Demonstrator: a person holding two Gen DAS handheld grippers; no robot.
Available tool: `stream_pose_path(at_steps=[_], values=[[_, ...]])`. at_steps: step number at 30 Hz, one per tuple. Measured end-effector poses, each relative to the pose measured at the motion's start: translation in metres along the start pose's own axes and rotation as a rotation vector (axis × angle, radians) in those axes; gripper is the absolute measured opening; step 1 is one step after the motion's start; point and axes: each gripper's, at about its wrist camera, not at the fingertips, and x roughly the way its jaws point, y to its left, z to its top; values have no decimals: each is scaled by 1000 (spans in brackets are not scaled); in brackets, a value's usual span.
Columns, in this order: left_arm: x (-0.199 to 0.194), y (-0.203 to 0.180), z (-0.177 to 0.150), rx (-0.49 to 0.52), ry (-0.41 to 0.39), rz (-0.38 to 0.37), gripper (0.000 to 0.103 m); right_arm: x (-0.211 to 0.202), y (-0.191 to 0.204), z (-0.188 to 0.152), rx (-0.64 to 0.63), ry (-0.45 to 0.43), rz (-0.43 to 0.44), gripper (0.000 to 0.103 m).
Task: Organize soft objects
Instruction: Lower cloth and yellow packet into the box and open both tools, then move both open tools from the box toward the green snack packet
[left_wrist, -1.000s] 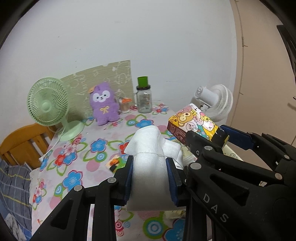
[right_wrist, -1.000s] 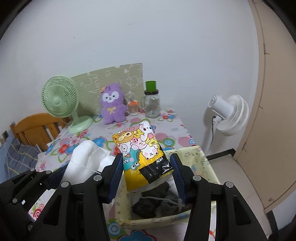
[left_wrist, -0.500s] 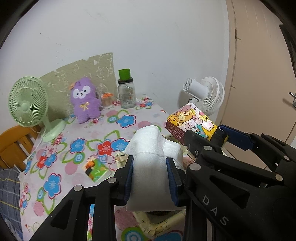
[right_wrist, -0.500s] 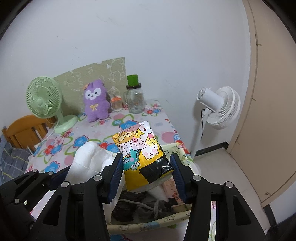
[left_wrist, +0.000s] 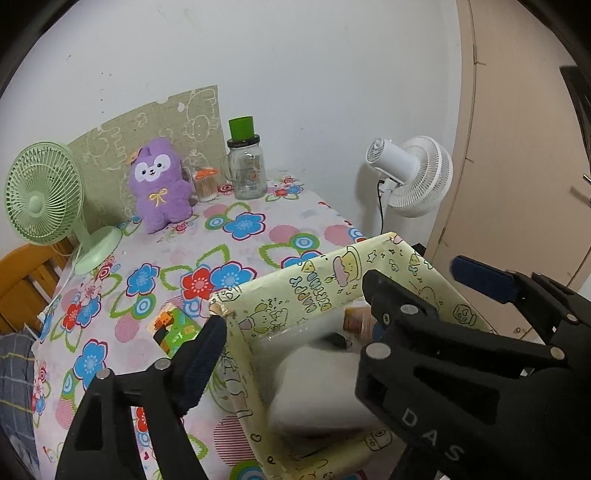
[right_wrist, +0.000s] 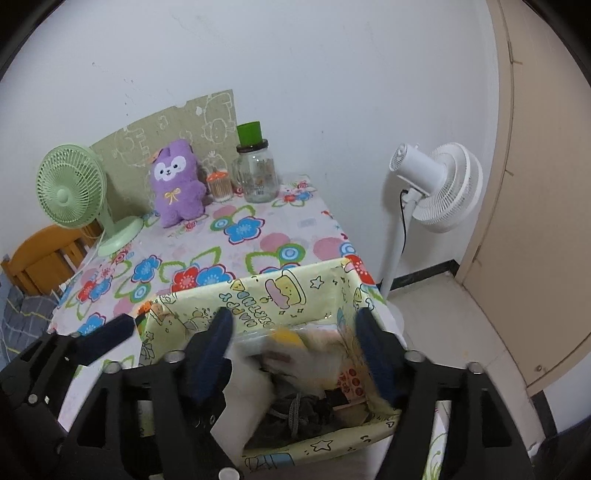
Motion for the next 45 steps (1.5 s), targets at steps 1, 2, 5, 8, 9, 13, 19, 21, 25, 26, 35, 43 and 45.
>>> stream_pose_path(at_steps=[1,2,5,8,9,13,19,21,25,26,35,43,45], values=[[1,1,0,0,2,2,86,0,0,-1,4,0,0,79],[0,3,0,-3,6,6,89,0,0,-1,11,-7,-2,81],[-3,8,-1,-8,-2,10,94,-2,3,-1,10,-14,-12,88],[-7,15,-3,-12,-11,20,97,-4,9,-1,-5,-22,-22,89],[-9,18,-4,-15,-11,25,97,-5,12,-1,-8,-27,-24,90],[-14,28,-6,-23,-15,38,98,-8,22,-1,-17,-32,-23,90],[-26,46,-10,-26,-18,68,98,-15,43,-2,-38,-42,-14,90],[-32,52,-10,-29,-30,79,98,-17,50,-1,-44,-47,-9,90],[-41,69,-12,-46,-49,95,98,-23,66,1,-53,-65,6,90],[-42,72,-12,-51,-51,97,98,-24,71,2,-57,-69,10,90],[-48,105,-17,-83,-59,135,98,-27,110,4,-99,-89,45,92],[-43,130,-16,-109,-82,166,98,-17,140,9,-131,-85,71,92],[-38,135,-15,-113,-78,169,98,-13,145,11,-139,-85,73,92]])
